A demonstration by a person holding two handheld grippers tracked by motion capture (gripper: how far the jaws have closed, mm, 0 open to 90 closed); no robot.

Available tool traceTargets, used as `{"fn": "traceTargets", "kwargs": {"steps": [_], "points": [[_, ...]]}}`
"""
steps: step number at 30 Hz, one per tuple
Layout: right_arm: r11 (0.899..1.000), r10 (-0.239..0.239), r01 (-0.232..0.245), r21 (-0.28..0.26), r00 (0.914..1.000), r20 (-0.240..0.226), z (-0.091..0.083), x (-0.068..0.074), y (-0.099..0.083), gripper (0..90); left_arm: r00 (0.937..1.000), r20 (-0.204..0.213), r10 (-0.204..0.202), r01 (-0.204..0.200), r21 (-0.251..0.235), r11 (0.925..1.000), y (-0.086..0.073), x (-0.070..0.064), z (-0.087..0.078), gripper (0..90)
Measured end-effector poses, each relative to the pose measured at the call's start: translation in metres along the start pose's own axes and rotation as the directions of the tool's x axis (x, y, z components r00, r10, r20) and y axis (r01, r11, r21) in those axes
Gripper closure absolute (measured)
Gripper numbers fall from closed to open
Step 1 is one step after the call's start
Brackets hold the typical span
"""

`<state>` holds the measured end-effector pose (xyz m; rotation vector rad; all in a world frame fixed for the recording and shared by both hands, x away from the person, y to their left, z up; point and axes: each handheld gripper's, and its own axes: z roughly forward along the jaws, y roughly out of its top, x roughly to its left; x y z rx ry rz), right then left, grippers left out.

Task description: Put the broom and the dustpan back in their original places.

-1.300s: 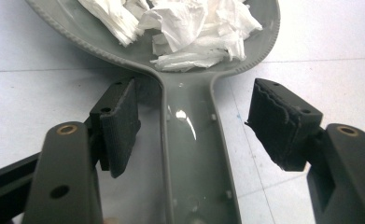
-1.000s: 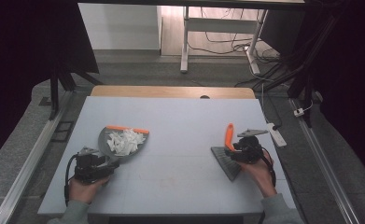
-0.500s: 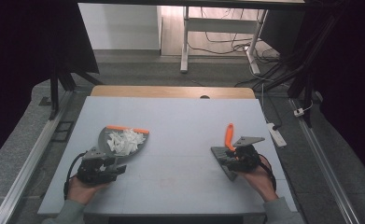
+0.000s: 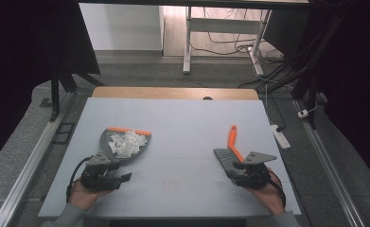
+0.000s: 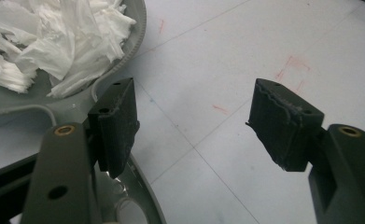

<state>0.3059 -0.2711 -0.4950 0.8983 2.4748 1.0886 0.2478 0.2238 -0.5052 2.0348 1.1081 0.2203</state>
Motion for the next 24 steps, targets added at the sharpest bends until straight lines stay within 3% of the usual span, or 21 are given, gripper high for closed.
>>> {"fn": "traceTargets", "kwargs": {"steps": [24], "points": [[0.999, -0.036, 0.036, -0.025, 0.9993, -0.003, -0.0016, 0.0008, 0.0031, 50.6, 0.9998, -0.001, -0.02, 0.02, 0.006, 0.9998, 0.0001, -0.0021, 0.0006, 30.6]]}}
